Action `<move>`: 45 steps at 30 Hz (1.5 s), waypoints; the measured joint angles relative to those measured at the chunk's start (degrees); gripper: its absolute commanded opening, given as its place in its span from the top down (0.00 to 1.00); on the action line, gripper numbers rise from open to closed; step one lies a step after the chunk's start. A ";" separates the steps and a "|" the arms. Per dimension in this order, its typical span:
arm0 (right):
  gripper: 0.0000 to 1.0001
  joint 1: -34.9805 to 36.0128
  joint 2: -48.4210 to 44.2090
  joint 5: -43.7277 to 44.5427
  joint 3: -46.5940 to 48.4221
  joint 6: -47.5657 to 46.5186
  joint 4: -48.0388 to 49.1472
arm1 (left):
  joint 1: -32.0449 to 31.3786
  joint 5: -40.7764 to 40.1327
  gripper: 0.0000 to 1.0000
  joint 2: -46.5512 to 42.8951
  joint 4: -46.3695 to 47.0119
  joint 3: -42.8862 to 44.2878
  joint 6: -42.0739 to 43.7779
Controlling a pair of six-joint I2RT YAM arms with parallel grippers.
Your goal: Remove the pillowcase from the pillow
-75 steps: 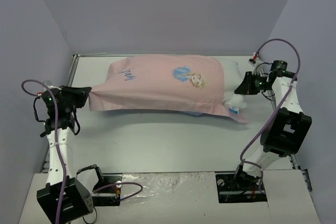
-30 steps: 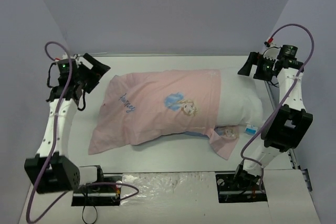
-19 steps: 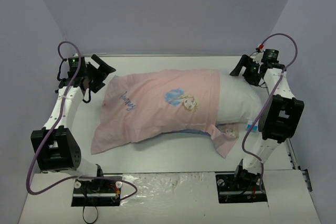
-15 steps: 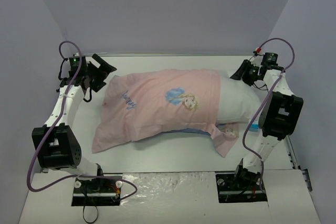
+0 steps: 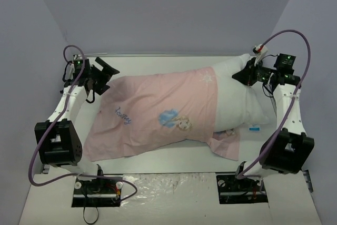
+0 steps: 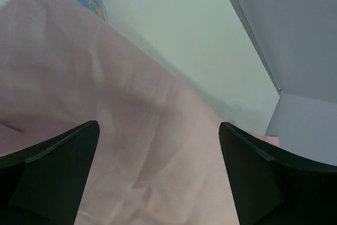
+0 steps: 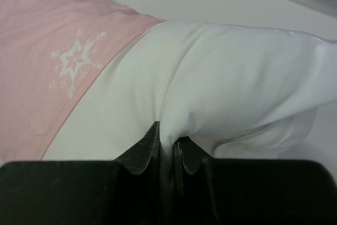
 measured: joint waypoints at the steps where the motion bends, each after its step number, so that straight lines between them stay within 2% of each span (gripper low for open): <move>1: 1.00 0.11 -3.02 -0.85 -0.94 -2.99 -0.42 | -0.22 0.04 0.03 0.17 0.20 -0.59 -0.33; 6: 1.00 0.57 -12.87 -3.85 -2.97 -13.22 -1.81 | -2.10 0.39 0.03 1.62 0.39 -2.40 -0.72; 12: 1.00 0.79 -13.31 -5.03 -3.23 -17.79 -2.62 | -3.85 0.37 0.03 3.48 0.44 -2.51 -0.83; 16: 1.00 1.36 -13.31 -5.07 -3.23 -18.64 -2.78 | -5.22 -0.31 0.03 7.58 -0.31 0.55 -0.81; 17: 1.00 1.44 -13.31 -5.07 -3.23 -18.67 -2.78 | -5.86 -0.61 0.07 9.03 -0.83 1.92 -0.44; 18: 1.00 1.49 -13.31 -5.07 -3.21 -18.64 -2.78 | -6.64 -0.96 0.22 10.29 -1.40 3.06 -0.02; 20: 1.00 1.49 -13.33 -5.07 -3.21 -18.64 -2.80 | -8.11 -2.34 0.43 11.82 -2.58 4.26 1.27; 21: 1.00 1.49 -13.33 -5.05 -3.21 -18.64 -2.80 | -8.81 -3.13 0.66 12.02 -3.41 4.31 2.19; 25: 1.00 1.64 -13.40 -5.07 -3.21 -18.60 -2.99 | -9.07 -3.80 0.97 11.54 -6.21 4.17 4.90; 31: 1.00 2.21 -13.49 -5.68 -3.23 -18.34 -3.17 | -5.66 -4.26 0.98 8.90 -11.89 4.31 8.85; 36: 1.00 2.38 -13.51 -5.75 -3.39 -18.01 -4.28 | -1.84 -4.74 0.98 3.26 -16.90 7.32 11.67; 45: 1.00 2.69 -13.51 -6.62 -3.41 -16.68 -4.72 | 8.50 1.57 0.98 -6.16 -18.34 8.87 11.47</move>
